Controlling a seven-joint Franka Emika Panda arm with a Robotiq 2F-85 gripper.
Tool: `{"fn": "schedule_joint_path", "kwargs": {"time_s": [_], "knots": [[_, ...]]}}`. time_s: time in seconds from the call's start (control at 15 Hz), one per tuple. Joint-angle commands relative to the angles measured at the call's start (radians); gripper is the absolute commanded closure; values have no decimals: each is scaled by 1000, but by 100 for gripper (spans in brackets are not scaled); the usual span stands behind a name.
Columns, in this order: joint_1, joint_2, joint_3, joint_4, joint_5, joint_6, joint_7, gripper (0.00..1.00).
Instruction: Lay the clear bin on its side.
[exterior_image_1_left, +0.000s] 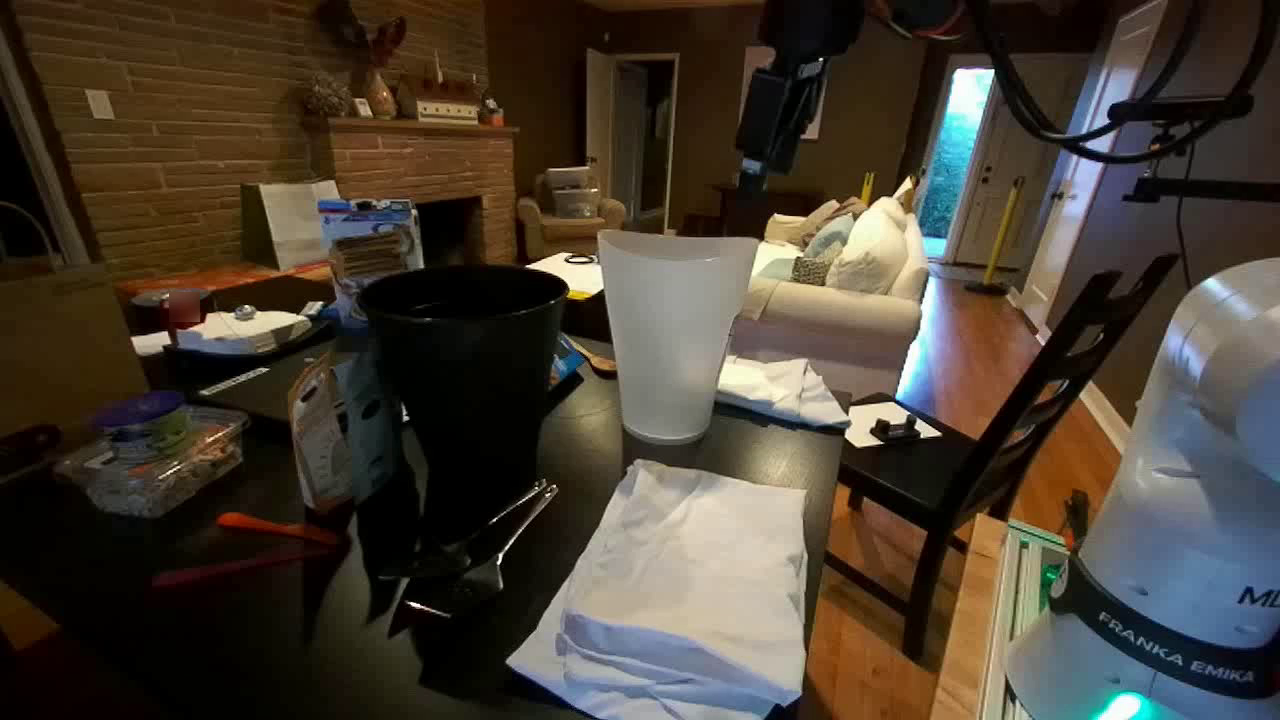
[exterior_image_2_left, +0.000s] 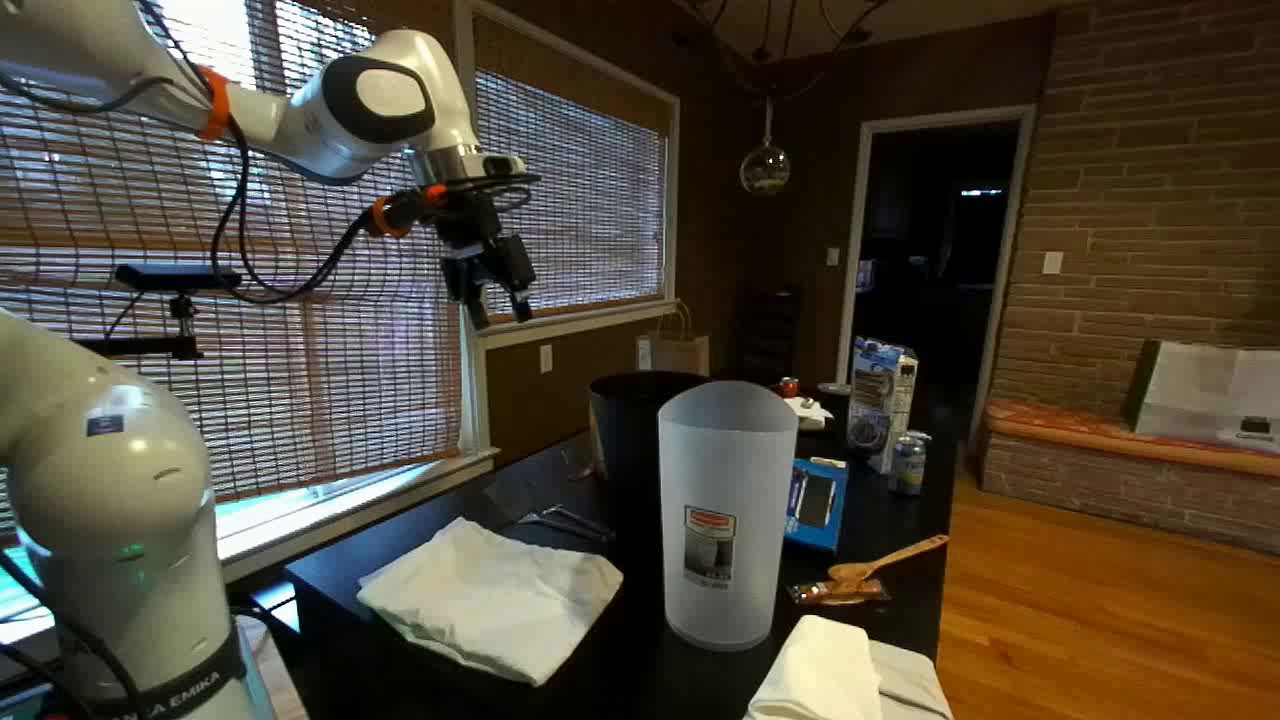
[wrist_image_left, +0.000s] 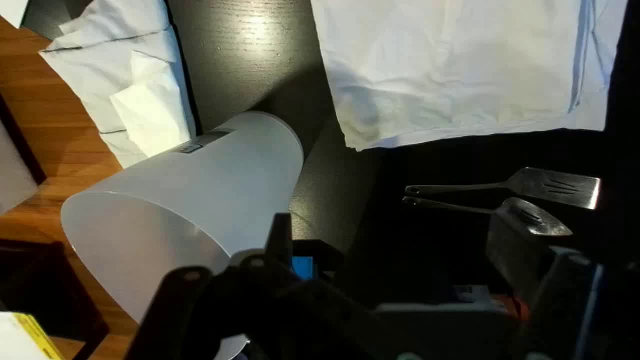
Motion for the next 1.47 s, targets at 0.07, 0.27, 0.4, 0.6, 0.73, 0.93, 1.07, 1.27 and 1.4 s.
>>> {"fn": "schedule_joint_path", "kwargs": {"time_s": [0.07,0.27,0.4,0.6,0.73,0.93,1.07,1.27,1.4], "knots": [[16,2,-12,2,-10,-3,9,0],[1,57,-20,35,-25,-5,2,0],[-27,122,-34,58,-71,55,-2,0],[-73,238,-51,104,-201,189,-10,0],[-101,310,-61,142,-262,267,5,0],[-133,428,-83,214,-308,345,19,0],[-137,465,-86,251,-291,347,61,0],[-123,455,-103,228,-276,348,33,0],[-122,464,-101,241,-276,348,41,0]]}}
